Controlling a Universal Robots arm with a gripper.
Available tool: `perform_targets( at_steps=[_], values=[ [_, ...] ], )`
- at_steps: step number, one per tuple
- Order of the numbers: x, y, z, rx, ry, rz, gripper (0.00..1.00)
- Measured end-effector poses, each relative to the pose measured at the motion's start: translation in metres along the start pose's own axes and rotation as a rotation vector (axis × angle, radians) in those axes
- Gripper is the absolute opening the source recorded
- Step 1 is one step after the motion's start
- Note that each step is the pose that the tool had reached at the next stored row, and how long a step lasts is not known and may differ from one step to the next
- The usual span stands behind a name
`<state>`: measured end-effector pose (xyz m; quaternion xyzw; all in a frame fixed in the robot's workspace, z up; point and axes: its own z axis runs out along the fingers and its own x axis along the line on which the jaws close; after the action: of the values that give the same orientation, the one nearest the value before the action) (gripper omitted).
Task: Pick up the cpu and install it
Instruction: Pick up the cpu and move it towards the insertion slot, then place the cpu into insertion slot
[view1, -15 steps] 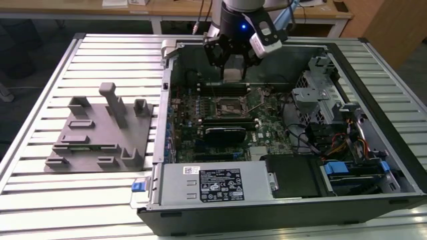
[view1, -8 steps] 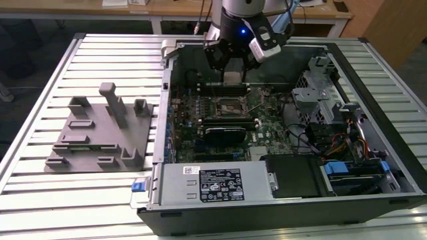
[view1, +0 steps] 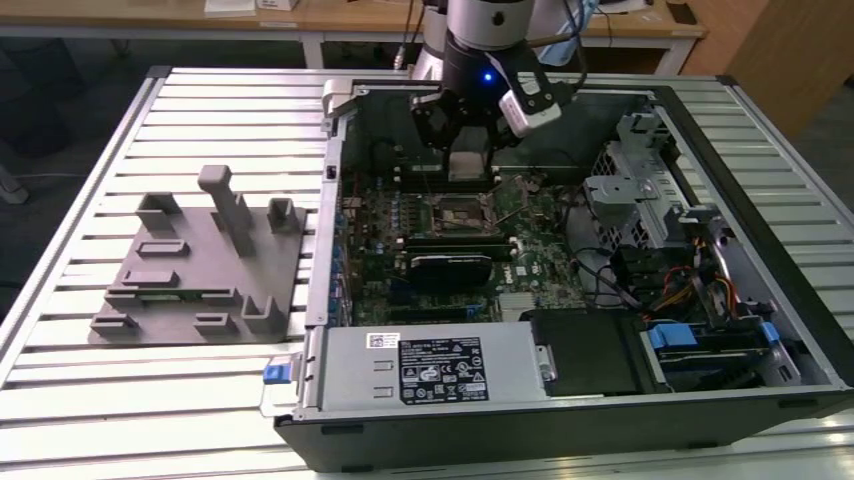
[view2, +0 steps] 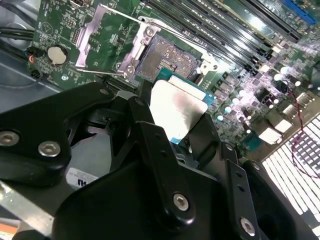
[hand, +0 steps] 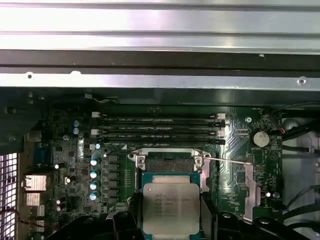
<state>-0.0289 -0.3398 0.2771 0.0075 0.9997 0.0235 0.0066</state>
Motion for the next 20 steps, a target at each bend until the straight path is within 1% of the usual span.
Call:
perform_targets(
  at_steps=[10,20],
  values=[
    [-0.0001,-0.0008,0.0172,0.0001,-0.0002,0.003,0.54],
    [0.0000,-0.0009,0.0184,0.0009,-0.0002,0.003,0.54]
  ],
)
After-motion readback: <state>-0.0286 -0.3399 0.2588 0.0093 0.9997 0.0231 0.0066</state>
